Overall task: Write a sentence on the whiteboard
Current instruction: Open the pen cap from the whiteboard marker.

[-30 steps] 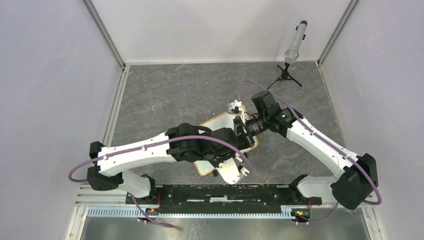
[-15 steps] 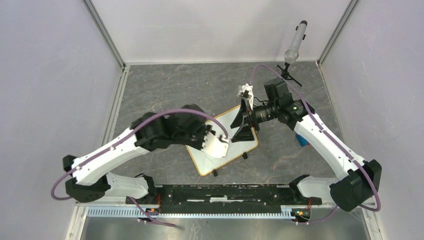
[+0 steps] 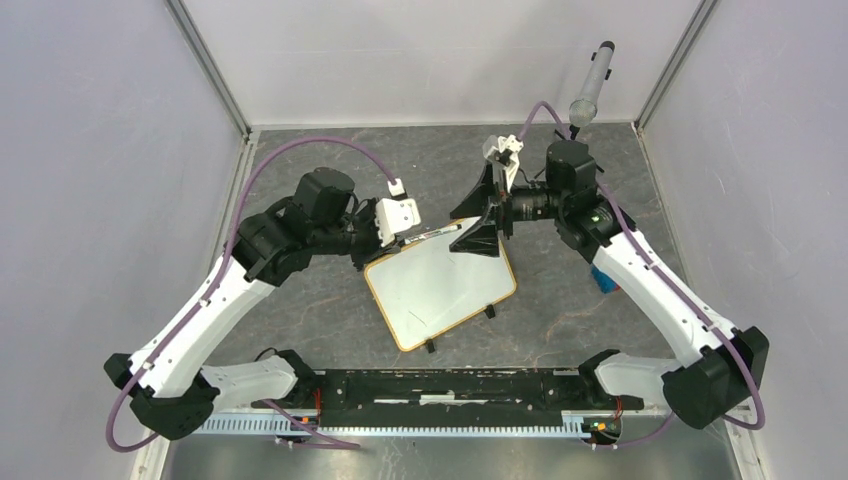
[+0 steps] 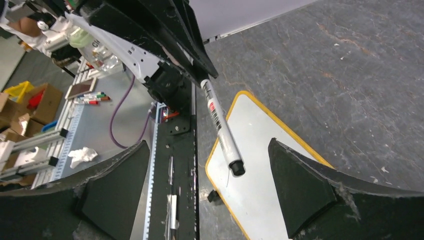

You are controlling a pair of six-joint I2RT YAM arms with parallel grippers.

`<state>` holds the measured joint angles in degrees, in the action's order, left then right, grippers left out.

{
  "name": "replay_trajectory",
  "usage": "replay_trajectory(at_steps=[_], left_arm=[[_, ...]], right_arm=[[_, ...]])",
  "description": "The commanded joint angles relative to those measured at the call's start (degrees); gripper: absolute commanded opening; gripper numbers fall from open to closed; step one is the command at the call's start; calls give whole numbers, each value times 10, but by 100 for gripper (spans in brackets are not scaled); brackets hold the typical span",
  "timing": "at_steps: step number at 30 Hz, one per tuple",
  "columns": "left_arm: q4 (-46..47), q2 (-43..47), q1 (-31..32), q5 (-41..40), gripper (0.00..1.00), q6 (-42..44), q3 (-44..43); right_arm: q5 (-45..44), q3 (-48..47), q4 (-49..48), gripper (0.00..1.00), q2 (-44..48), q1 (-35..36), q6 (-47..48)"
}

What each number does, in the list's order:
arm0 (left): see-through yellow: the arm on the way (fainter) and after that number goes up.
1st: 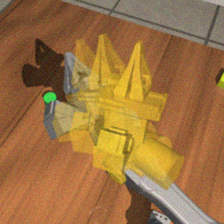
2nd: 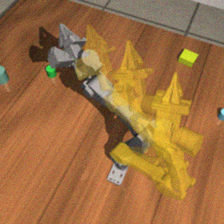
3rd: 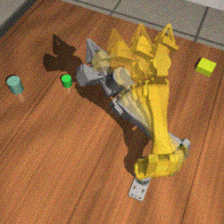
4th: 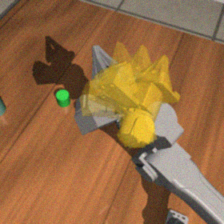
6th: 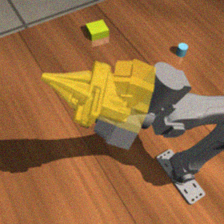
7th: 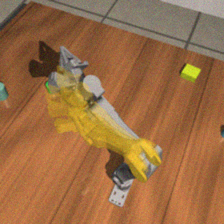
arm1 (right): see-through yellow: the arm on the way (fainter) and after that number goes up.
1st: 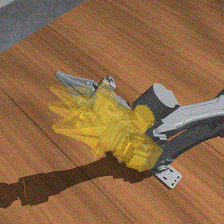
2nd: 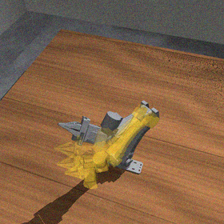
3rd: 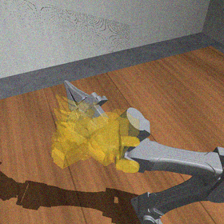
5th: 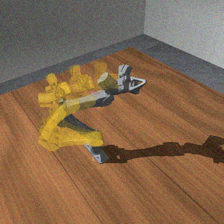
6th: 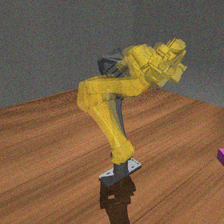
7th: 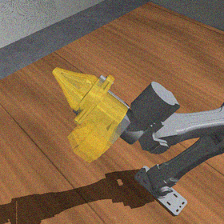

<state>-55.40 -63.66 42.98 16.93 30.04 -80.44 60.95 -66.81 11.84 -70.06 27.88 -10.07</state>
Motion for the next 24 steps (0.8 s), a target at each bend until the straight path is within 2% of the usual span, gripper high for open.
replay_trajectory(at_steps=[1, 10, 17, 20, 24], left_arm=[[47, -1, -17, 90, 2, -71, -20], [28, -17, -18, 107, 2, -38, -26], [27, -37, -18, 117, 2, -40, -47], [22, -40, -18, 122, 2, -33, -50], [22, -46, -18, 123, 2, -37, -52]], right_arm=[[-6, -12, -70, 92, -26, 15, -67], [-1, 6, -143, 69, -29, 40, -126], [-2, 8, -97, 56, -40, 56, -114], [-18, -7, -42, 58, -44, 58, -72], [-24, -5, -26, 50, -43, 60, -58]])
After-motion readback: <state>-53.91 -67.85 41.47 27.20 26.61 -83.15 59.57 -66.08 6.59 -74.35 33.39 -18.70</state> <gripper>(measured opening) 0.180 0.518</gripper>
